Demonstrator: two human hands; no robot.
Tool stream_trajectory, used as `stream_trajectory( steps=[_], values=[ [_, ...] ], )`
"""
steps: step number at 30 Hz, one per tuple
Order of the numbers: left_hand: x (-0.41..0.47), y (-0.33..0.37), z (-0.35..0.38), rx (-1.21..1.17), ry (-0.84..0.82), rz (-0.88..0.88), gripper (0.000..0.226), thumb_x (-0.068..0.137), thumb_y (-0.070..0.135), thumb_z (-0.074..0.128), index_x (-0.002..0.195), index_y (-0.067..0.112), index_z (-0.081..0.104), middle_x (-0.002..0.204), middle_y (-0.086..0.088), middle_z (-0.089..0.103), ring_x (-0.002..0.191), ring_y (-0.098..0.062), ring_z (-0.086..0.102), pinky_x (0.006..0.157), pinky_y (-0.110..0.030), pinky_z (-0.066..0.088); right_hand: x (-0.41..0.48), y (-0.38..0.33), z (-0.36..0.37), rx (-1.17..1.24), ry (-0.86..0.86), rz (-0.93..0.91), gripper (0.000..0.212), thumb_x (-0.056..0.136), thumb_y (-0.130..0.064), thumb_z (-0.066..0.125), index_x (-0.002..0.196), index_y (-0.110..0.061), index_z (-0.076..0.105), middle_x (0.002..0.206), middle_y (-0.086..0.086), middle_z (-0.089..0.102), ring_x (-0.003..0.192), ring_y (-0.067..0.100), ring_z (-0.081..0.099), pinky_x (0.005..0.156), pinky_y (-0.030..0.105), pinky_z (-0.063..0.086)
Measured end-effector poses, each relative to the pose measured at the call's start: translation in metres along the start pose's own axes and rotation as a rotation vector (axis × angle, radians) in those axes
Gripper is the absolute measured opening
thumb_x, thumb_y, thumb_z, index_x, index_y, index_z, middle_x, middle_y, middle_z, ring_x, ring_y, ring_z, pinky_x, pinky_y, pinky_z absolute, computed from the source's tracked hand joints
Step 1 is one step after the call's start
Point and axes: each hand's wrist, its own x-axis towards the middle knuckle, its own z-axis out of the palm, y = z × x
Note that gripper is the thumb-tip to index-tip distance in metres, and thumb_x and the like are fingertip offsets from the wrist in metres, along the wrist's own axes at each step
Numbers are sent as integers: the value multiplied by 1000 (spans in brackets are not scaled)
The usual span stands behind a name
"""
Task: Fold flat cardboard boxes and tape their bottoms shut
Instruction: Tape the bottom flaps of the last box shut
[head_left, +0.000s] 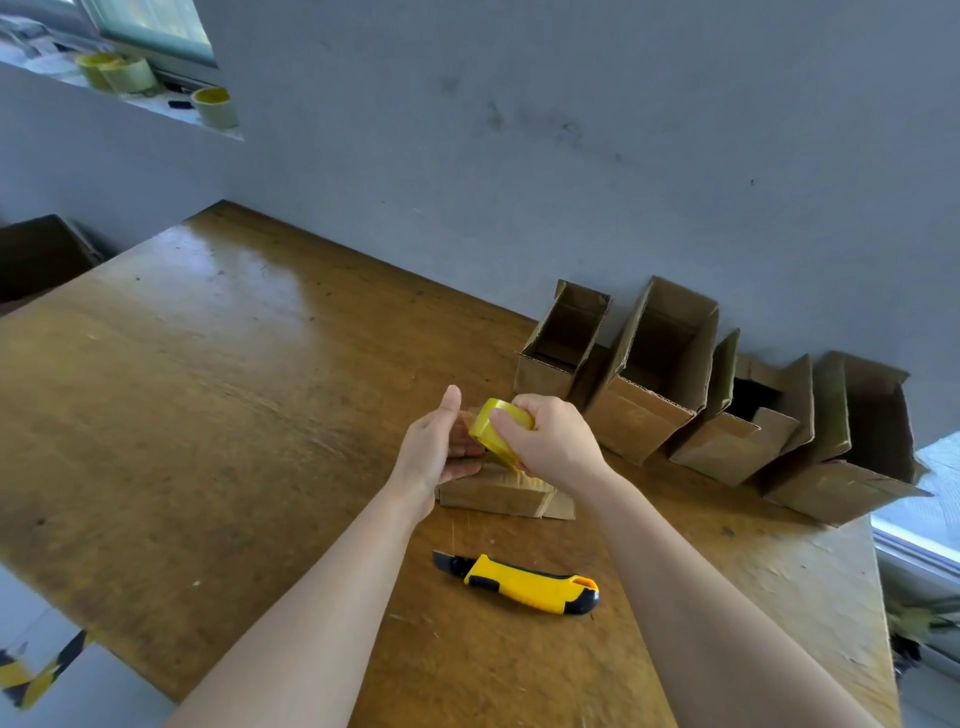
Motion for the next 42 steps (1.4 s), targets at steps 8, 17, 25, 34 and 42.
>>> stream_trajectory(
  steps=[8,17,25,34,42],
  values=[
    [-3,2,4,46,115,96,21,95,28,57,86,9,58,93,-14,69,84,-24,69,73,-39,60,5,-11,1,-120,-70,-33,30,93,-52,48,82,-26,59,72,-7,60,66,10,62,54,21,50],
    [4,-5,3,151,262,101,22,98,21,52,78,11,49,92,-15,60,85,-26,66,60,-32,59,2,-1,-20,-66,-211,-110,27,86,-54,61,75,-29,57,70,-6,55,65,8,52,55,22,38],
    [-2,-10,7,84,365,98,16,99,20,49,88,8,53,91,-11,64,73,-22,70,49,-26,54,5,-5,-13,-262,14,-109,45,78,-66,61,89,-22,63,67,-13,49,64,6,50,50,17,31],
    [2,-16,13,139,440,117,17,99,22,47,86,12,52,88,-11,66,61,-17,67,44,-21,50,3,13,-24,-23,33,26,45,78,-67,60,59,-26,52,58,-8,50,57,9,50,48,23,34],
    [10,-24,0,218,549,113,18,99,24,48,83,16,51,87,-4,61,77,-15,62,51,-21,46,11,1,-15,-566,118,-98,45,89,-61,45,76,-22,64,61,-8,55,56,9,52,45,21,36]
  ],
)
